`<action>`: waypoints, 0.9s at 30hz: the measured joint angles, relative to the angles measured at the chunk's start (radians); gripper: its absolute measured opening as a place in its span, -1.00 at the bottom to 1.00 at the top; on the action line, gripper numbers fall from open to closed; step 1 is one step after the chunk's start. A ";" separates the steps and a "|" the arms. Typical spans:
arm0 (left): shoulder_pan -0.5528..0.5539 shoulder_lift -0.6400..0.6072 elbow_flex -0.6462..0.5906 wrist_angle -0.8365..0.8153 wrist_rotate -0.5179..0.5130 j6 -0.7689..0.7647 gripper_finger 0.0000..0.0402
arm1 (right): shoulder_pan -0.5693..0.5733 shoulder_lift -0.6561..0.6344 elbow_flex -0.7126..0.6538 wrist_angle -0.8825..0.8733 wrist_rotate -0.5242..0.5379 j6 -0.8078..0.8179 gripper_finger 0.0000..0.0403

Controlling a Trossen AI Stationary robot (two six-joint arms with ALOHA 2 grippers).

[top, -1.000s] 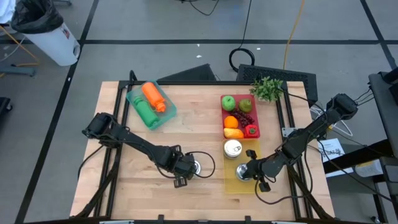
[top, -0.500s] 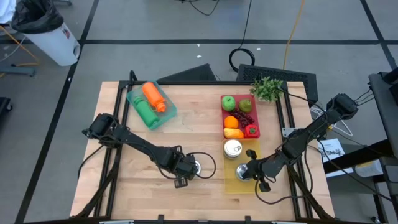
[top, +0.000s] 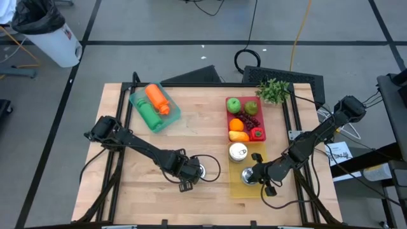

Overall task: Pick & Place Food Item
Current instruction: Put the green tuna can into the yellow bin

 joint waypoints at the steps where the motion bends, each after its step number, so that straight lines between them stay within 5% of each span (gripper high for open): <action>1: 0.000 0.001 0.000 -0.011 0.005 -0.008 -1.00 | 0.000 0.000 0.000 0.000 0.000 0.000 -0.96; 18: 0.003 0.032 -0.007 -0.021 0.016 -0.035 -1.00 | 0.000 0.000 0.000 0.007 0.004 -0.002 -0.96; 27: 0.004 0.028 -0.006 -0.026 -0.103 0.003 -1.00 | 0.000 0.000 0.000 0.006 0.023 -0.007 -0.96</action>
